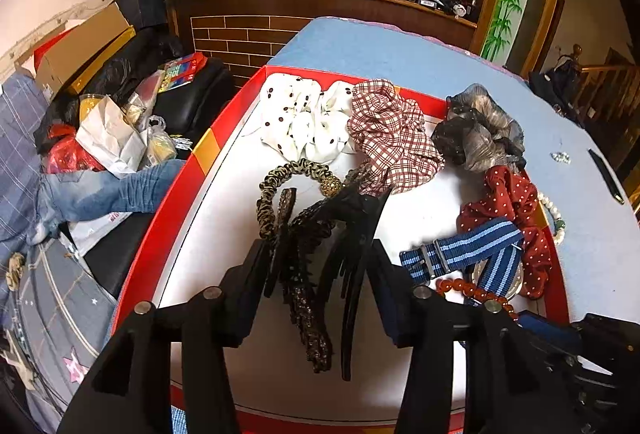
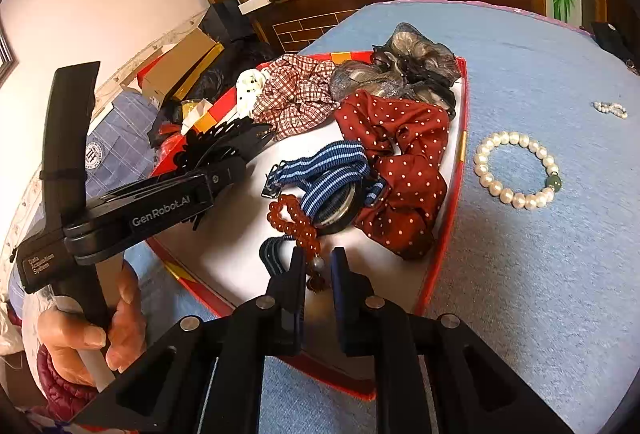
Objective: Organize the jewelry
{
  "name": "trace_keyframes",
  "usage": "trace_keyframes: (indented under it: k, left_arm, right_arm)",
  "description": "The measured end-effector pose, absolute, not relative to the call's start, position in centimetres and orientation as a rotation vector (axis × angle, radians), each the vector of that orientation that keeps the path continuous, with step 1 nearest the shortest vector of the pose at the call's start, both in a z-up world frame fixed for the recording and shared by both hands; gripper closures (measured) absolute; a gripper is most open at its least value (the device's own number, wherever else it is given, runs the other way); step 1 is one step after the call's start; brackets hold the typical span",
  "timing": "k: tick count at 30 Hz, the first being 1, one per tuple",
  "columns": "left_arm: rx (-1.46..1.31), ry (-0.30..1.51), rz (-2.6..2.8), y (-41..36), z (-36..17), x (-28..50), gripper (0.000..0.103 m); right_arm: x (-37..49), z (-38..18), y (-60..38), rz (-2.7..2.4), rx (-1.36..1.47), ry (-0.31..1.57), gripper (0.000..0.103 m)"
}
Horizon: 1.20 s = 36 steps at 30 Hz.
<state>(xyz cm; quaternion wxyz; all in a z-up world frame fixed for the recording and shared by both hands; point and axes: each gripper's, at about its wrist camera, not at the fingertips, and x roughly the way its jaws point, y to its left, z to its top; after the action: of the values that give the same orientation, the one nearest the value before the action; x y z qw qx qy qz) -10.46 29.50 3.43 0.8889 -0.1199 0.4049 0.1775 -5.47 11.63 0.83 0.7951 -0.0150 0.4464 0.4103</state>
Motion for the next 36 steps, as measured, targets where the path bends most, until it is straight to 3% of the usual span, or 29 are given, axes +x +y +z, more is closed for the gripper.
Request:
trace_keyframes:
  k: [4,8,14,17,21,30,36]
  left_arm:
    - [-0.219,0.832,0.395,29.0,3.7,-10.5,0.049]
    - [-0.183,0.825,0.415,28.3,3.9,-10.6,0.043]
    - [-0.133,0.839,0.420,26.7,4.0,-10.7,0.039]
    - [-0.084,0.849,0.442,25.6,3.9,-11.0,0.031]
    - [-0.065,0.860,0.457,24.8,3.9,-11.8,0.022]
    - [-0.030,0.857,0.505,23.0,3.9,-14.7,0.018]
    - [-0.047,0.816,0.508,21.9,4.9,-16.7,0.016]
  right_arm:
    - [-5.9,1.3,10.9,0.883,-0.028,0.940,0.071]
    - [-6.3,2.2,10.1,0.882,-0.023,0.912,0.070]
    - [-7.1,3.2,9.1,0.873,-0.018,0.880,0.060]
    - [-7.5,3.5,8.5,0.872,-0.021,0.865,0.060]
    - [-7.9,4.1,7.5,0.863,-0.021,0.840,0.051]
    - [-8.9,4.1,5.6,0.836,-0.029,0.812,0.034]
    - [-9.2,3.6,4.7,0.821,-0.025,0.826,0.028]
